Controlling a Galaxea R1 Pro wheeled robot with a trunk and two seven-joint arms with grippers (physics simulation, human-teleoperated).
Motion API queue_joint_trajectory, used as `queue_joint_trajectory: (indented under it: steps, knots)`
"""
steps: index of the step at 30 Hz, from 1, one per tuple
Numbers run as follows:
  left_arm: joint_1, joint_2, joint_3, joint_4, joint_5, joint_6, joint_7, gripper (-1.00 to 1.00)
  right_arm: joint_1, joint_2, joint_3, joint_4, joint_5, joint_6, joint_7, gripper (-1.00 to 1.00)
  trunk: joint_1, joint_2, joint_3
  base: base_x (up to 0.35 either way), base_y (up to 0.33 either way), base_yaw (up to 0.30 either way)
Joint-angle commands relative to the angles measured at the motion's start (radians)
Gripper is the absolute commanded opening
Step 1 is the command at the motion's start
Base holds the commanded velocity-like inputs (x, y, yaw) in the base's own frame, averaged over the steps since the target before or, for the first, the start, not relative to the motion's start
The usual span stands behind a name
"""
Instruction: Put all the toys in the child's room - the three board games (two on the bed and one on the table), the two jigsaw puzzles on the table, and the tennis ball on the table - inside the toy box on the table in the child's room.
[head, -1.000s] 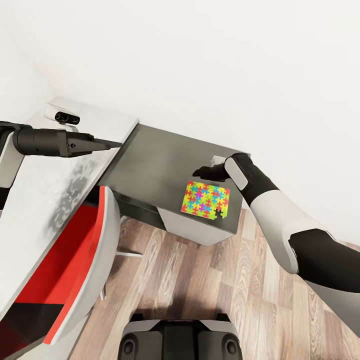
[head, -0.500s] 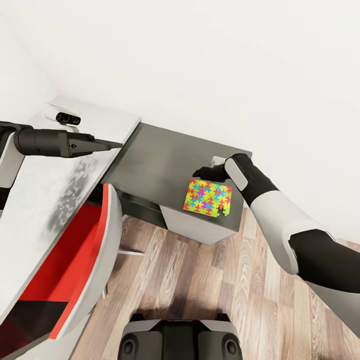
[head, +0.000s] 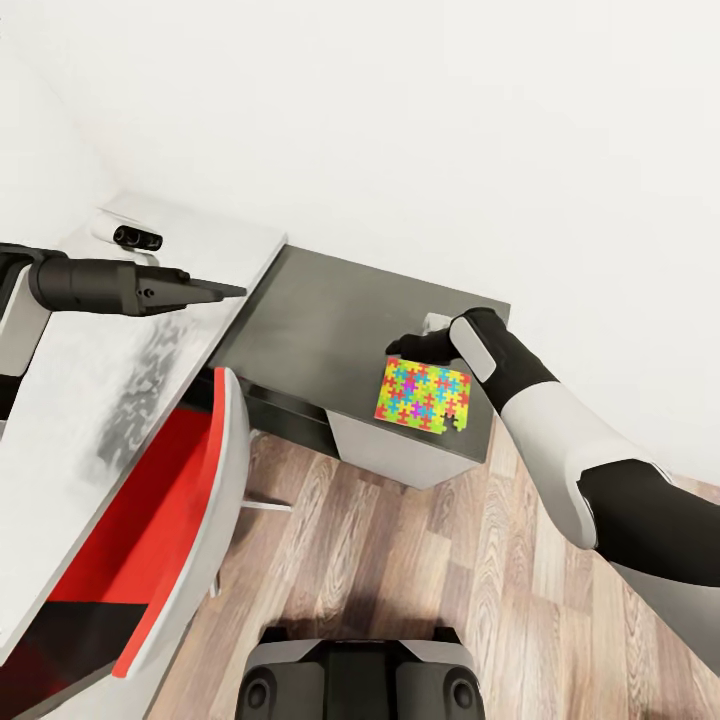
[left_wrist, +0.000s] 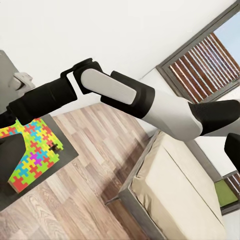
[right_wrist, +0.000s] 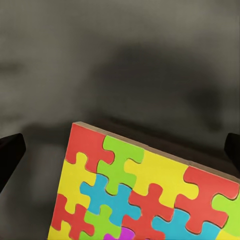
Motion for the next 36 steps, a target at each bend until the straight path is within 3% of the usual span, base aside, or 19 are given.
queue_joint_trajectory:
  steps: [1, 25, 36]
  knots:
    - [-0.001, 0.001, -0.002, 0.000, 0.003, 0.010, -0.002, 1.00, -0.001, -0.001, 0.003, -0.001, -0.005, 0.003, -0.004, 1.00, 0.001, -0.002, -0.001, 0.000, 0.016, 0.000]
    - [-0.001, 0.001, -0.002, 0.000, 0.002, 0.009, -0.002, 1.00, 0.000, -0.004, 0.003, -0.001, -0.005, 0.003, -0.004, 1.00, 0.001, -0.002, -0.023, -0.001, 0.002, 0.000]
    - [-0.001, 0.002, -0.002, 0.000, 0.002, 0.010, -0.002, 1.00, 0.001, -0.004, 0.003, -0.001, -0.005, 0.003, -0.004, 1.00, 0.001, -0.002, -0.024, -0.108, 0.015, 0.000]
